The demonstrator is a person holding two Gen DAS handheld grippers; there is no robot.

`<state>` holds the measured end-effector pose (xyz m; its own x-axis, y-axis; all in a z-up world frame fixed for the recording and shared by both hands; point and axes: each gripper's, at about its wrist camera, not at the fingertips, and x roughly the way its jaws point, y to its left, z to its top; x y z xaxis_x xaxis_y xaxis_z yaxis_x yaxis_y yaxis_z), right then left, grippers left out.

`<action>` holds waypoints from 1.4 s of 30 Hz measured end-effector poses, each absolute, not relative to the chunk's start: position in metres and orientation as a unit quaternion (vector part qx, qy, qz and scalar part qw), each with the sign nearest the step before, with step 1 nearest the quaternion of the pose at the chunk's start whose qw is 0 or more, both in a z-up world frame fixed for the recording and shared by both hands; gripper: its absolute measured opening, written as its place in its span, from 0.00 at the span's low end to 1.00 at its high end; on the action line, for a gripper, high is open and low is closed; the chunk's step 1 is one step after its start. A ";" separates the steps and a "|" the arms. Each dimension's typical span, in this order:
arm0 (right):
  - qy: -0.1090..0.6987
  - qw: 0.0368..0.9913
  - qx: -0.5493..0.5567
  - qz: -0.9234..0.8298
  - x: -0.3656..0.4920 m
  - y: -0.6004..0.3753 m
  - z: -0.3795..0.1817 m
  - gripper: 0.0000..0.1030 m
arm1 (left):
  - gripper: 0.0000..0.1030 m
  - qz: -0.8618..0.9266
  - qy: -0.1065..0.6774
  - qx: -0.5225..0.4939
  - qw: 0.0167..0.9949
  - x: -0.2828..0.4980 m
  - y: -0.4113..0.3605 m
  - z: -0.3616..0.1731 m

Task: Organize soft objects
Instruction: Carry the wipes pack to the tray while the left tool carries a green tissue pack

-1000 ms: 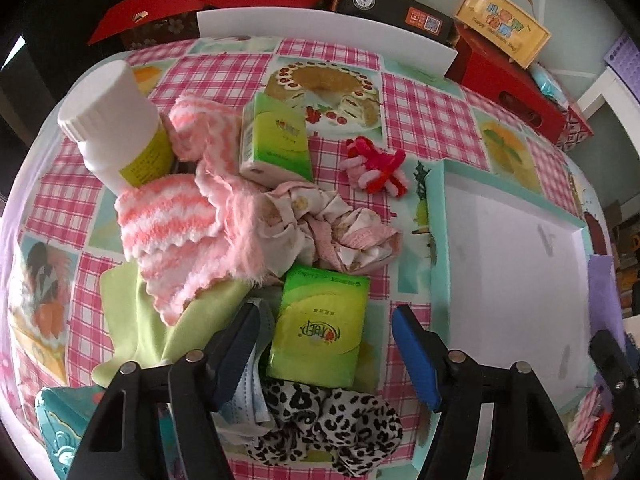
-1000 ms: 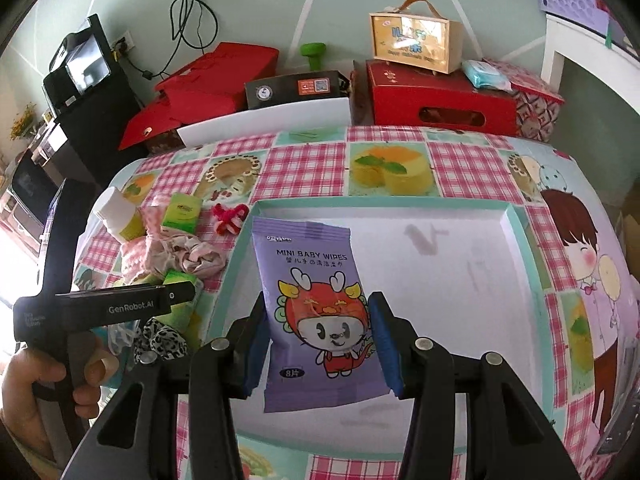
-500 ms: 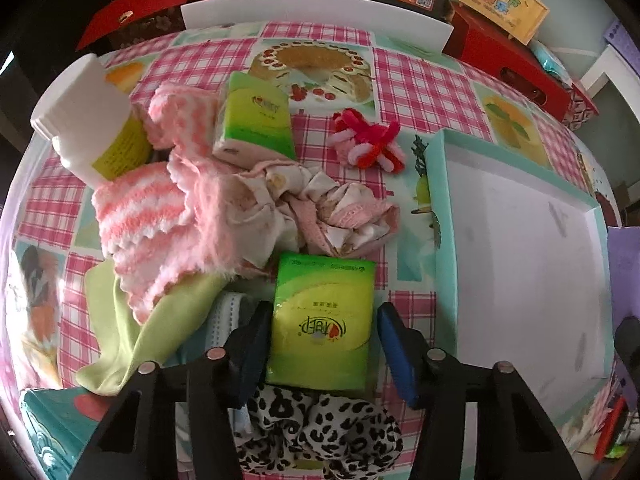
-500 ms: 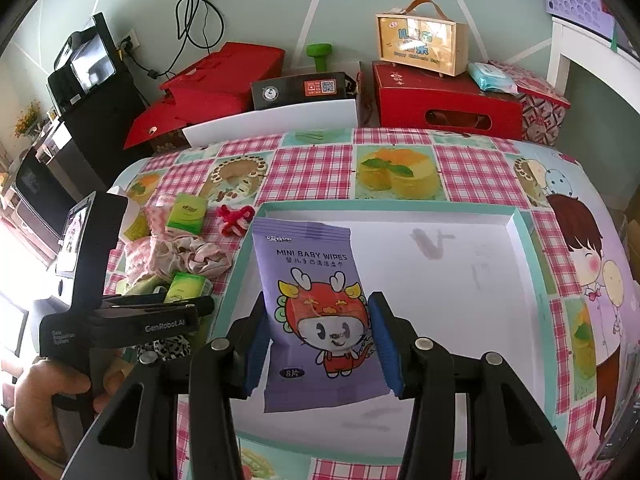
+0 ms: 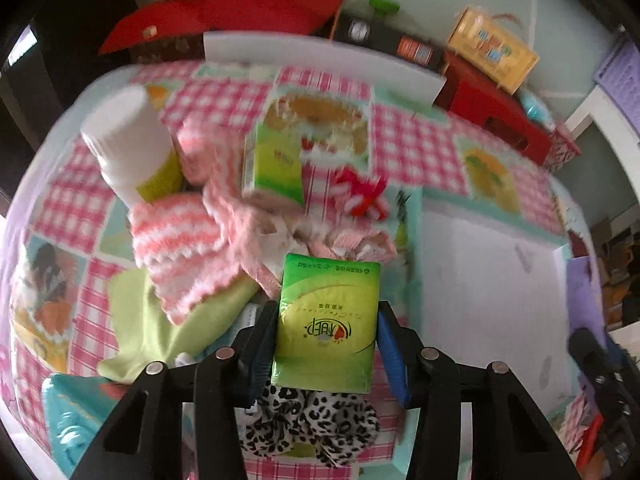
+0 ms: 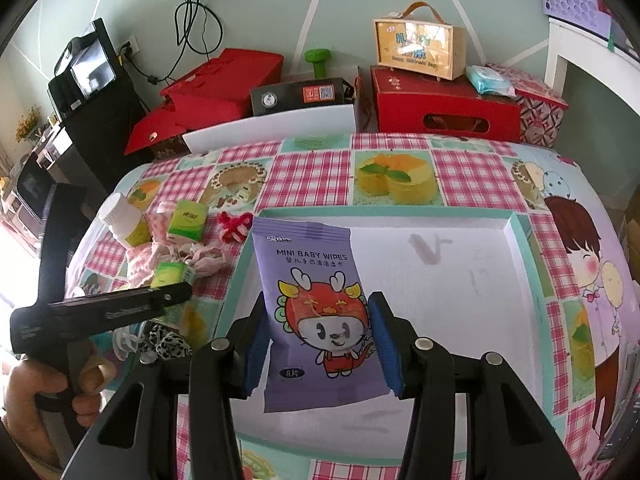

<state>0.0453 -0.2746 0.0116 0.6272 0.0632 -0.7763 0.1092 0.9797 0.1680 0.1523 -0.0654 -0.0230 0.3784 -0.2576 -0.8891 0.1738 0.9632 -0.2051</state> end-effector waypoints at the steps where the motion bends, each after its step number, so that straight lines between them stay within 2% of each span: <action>1: 0.428 0.898 0.101 -0.014 0.044 -0.276 0.014 0.48 | 0.49 -0.134 0.534 -0.040 0.834 0.149 -0.065 -0.016; 8: 0.431 0.895 0.105 -0.043 0.045 -0.290 0.011 0.48 | 0.49 -0.182 0.502 -0.027 0.845 0.132 -0.087 0.007; 28: 0.465 0.857 0.109 -0.193 0.044 -0.363 -0.022 0.49 | 0.49 -0.266 0.496 0.062 0.824 0.108 -0.188 -0.027; 38: 0.498 0.836 0.117 -0.199 0.054 -0.368 -0.044 0.50 | 0.51 -0.263 0.494 0.077 0.825 0.107 -0.193 -0.032; 40: 0.503 0.833 0.110 -0.201 0.056 -0.367 -0.045 0.52 | 0.54 -0.260 0.493 0.079 0.827 0.107 -0.191 -0.031; 42: 0.503 0.833 0.103 -0.203 0.056 -0.365 -0.045 0.65 | 0.64 -0.257 0.491 0.077 0.829 0.107 -0.190 -0.028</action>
